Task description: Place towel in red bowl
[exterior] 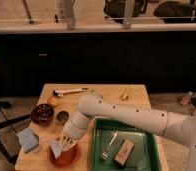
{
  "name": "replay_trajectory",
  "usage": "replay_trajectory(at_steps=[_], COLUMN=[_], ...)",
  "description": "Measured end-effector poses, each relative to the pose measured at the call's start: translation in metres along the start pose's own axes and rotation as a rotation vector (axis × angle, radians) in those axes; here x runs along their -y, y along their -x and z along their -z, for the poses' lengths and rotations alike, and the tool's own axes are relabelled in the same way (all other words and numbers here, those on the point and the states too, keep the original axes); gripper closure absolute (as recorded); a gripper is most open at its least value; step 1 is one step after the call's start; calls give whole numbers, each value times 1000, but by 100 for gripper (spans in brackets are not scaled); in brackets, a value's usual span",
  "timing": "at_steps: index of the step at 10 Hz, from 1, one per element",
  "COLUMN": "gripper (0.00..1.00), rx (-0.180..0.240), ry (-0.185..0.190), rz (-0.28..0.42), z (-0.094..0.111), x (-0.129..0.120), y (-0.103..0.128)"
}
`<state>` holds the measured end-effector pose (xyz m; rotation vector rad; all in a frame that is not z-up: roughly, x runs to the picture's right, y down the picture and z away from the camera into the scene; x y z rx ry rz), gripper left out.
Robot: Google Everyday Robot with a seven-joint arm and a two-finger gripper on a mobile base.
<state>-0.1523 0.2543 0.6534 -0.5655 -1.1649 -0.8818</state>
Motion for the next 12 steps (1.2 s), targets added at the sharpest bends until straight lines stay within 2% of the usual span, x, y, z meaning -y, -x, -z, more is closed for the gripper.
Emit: replay_trajectory(at_steps=[3,4,5,12], gripper=[34,25,21,20], rx=[0,0,0,0], ry=[0,0,0,-1], rz=[-1,-1,-1,-1], z=[0,0,0,0], x=[0,0,0,0], y=[0,0,0,0])
